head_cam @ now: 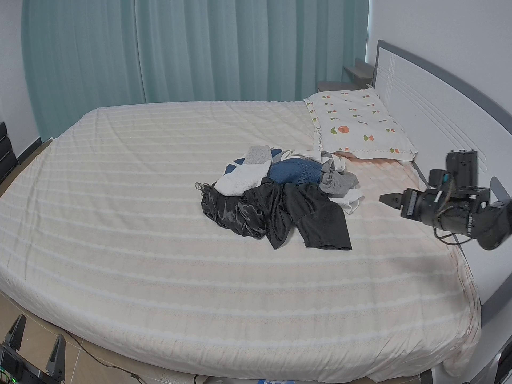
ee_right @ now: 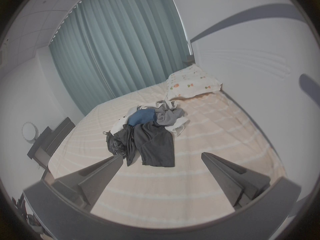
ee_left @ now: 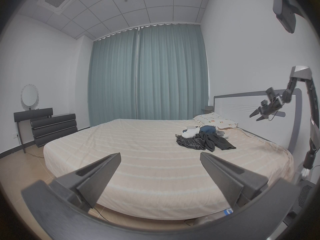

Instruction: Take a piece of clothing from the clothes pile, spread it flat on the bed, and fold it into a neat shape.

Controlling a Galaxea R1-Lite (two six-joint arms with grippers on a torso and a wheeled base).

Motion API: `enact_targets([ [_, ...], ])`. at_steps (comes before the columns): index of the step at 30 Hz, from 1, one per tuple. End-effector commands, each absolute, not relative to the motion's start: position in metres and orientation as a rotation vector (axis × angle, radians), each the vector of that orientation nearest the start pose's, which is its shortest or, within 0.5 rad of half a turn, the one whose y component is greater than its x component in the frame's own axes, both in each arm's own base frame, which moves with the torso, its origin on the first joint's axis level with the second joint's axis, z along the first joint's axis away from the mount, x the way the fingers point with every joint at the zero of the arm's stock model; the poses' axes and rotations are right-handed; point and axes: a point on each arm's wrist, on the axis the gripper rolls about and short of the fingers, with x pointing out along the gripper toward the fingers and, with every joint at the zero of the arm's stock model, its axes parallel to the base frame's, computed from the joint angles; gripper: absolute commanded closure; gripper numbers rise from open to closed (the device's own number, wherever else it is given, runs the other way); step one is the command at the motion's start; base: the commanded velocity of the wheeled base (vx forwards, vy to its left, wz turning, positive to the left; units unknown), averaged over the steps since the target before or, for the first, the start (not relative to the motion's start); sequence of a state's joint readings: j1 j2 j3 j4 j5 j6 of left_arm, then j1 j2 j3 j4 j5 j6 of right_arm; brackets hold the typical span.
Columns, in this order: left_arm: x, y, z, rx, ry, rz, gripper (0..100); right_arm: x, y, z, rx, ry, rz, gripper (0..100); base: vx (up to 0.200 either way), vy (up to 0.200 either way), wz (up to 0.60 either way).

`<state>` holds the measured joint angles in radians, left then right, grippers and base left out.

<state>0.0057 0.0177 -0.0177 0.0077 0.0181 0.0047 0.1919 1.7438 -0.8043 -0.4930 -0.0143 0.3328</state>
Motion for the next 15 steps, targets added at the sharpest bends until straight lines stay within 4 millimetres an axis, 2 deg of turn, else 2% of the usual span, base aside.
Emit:
enact_targets([
  [1, -0.022, 0.0, 0.075, 0.005, 0.012, 0.025, 0, 0.422, 0.126, -0.016, 0.342, 0.647, 0.057, 0, 0.0, 0.0, 0.0],
  [8, -0.022, 0.0, 0.075, 0.005, 0.012, 0.023, 0, 0.435, 0.129, -0.037, 0.359, 0.656, 0.048, 0, 0.0, 0.0, 0.0],
  [15, -0.022, 0.0, 0.075, 0.005, 0.014, 0.025, 0, 0.447, 0.132, -0.04, 0.396, 0.622, 0.021, 0, 0.0, 0.0, 0.0],
])
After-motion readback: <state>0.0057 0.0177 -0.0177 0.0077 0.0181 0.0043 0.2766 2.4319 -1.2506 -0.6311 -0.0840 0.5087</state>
